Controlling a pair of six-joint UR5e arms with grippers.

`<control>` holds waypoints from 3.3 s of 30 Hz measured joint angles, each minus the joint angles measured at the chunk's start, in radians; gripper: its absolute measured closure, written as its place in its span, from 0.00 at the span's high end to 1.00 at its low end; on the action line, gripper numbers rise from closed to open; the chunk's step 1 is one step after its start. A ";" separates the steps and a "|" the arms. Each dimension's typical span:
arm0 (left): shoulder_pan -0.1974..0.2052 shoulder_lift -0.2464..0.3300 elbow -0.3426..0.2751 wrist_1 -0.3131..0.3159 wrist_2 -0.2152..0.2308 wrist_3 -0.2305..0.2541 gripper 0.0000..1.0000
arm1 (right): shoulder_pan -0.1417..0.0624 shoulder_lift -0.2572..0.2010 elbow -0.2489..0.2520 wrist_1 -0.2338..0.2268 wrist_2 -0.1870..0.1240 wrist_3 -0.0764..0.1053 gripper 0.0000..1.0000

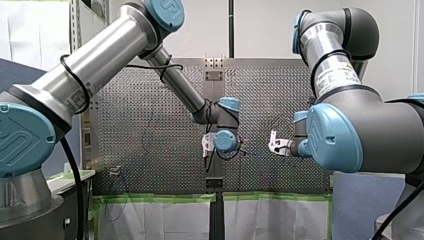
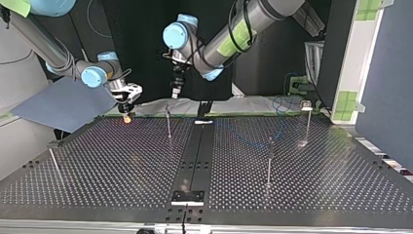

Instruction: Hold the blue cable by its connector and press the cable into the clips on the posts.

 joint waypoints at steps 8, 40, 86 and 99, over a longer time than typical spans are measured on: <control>0.022 0.069 -0.069 0.068 -0.003 -0.012 1.00 | 0.000 0.000 0.000 0.002 0.000 -0.001 0.00; 0.039 0.376 -0.376 0.219 0.125 -0.155 1.00 | -0.014 -0.001 0.000 0.060 0.011 -0.032 0.00; 0.065 0.385 -0.809 0.408 0.132 -0.281 1.00 | -0.038 -0.193 0.049 0.137 0.020 -0.071 0.00; 0.071 0.384 -0.817 0.419 0.133 -0.257 1.00 | -0.034 -0.193 0.049 0.133 0.017 -0.073 0.00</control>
